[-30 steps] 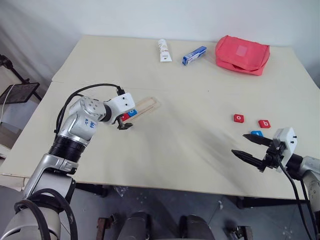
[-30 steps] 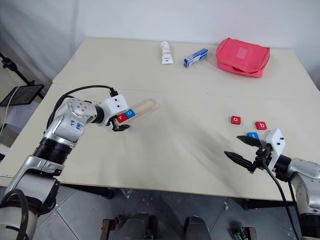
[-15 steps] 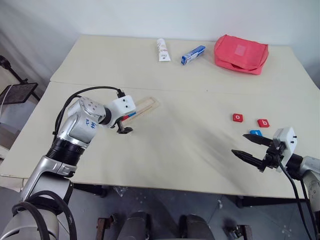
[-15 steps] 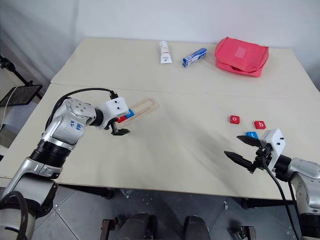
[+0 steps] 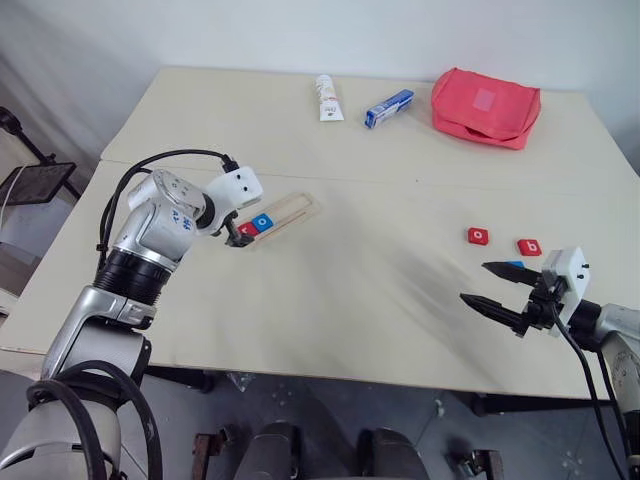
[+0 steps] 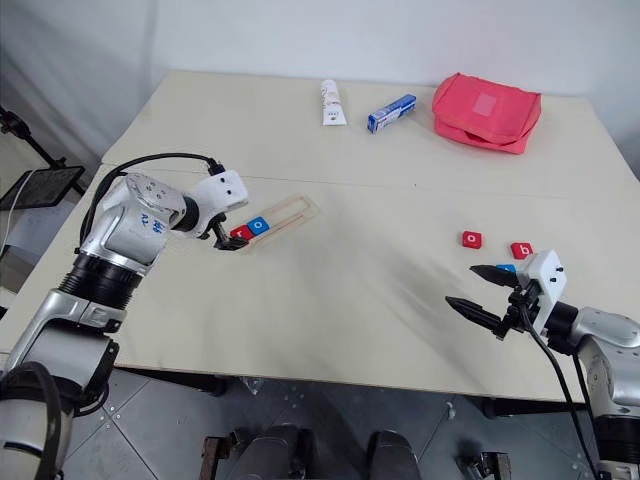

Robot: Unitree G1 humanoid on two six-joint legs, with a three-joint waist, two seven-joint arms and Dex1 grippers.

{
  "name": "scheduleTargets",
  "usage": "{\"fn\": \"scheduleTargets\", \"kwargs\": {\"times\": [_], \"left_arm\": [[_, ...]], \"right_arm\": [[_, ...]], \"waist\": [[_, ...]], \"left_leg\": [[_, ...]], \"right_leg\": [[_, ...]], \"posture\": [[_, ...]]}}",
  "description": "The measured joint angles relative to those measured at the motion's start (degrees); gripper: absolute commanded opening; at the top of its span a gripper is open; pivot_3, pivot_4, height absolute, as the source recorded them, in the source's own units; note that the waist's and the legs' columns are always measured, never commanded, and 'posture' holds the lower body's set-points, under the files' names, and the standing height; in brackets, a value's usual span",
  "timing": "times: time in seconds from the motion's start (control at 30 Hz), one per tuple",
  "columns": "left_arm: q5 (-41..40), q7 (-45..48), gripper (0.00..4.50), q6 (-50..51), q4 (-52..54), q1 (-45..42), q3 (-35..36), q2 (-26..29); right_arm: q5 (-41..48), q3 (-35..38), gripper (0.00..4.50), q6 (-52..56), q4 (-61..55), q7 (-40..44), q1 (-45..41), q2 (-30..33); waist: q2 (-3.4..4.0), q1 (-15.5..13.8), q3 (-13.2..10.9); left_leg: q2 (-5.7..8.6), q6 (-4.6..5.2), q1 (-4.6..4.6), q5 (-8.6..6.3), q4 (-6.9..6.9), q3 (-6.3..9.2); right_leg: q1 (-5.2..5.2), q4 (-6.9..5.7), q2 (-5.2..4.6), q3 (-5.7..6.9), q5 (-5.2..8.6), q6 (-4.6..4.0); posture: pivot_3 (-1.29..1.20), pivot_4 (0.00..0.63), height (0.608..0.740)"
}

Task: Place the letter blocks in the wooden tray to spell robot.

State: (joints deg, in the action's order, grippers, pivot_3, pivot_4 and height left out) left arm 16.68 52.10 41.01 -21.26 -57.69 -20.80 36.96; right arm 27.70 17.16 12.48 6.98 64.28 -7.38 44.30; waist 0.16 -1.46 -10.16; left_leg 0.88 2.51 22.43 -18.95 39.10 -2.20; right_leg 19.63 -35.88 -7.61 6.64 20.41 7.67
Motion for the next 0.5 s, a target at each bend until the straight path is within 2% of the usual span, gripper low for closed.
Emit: {"fn": "scheduleTargets", "kwargs": {"times": [0.3, 0.5], "left_arm": [[-0.12, 1.40, 4.47, 0.19, -8.30, -4.24, -0.65, -2.31], [-0.11, 2.53, 4.47, 0.45, -8.93, -4.75, -0.79, -3.09]], "right_arm": [[-0.10, 0.01, 4.50, 0.16, -0.04, 0.16, -0.01, 0.19], [-0.08, 0.01, 4.50, 0.17, -0.16, 0.07, 0.50, 0.20]], "waist": [[0.00, 0.00, 0.00], [0.00, -0.01, 0.00]], "left_leg": [[0.00, 0.00, -0.01, 0.00, 0.01, -0.01], [0.00, 0.00, -0.01, 0.00, 0.01, -0.01]], "right_leg": [[0.00, -0.01, -0.01, 0.02, 0.00, 0.00], [-0.02, -0.01, -0.01, 0.02, 0.00, 0.00]], "posture": [[0.00, 0.150, 0.740], [0.00, 0.150, 0.740]]}}
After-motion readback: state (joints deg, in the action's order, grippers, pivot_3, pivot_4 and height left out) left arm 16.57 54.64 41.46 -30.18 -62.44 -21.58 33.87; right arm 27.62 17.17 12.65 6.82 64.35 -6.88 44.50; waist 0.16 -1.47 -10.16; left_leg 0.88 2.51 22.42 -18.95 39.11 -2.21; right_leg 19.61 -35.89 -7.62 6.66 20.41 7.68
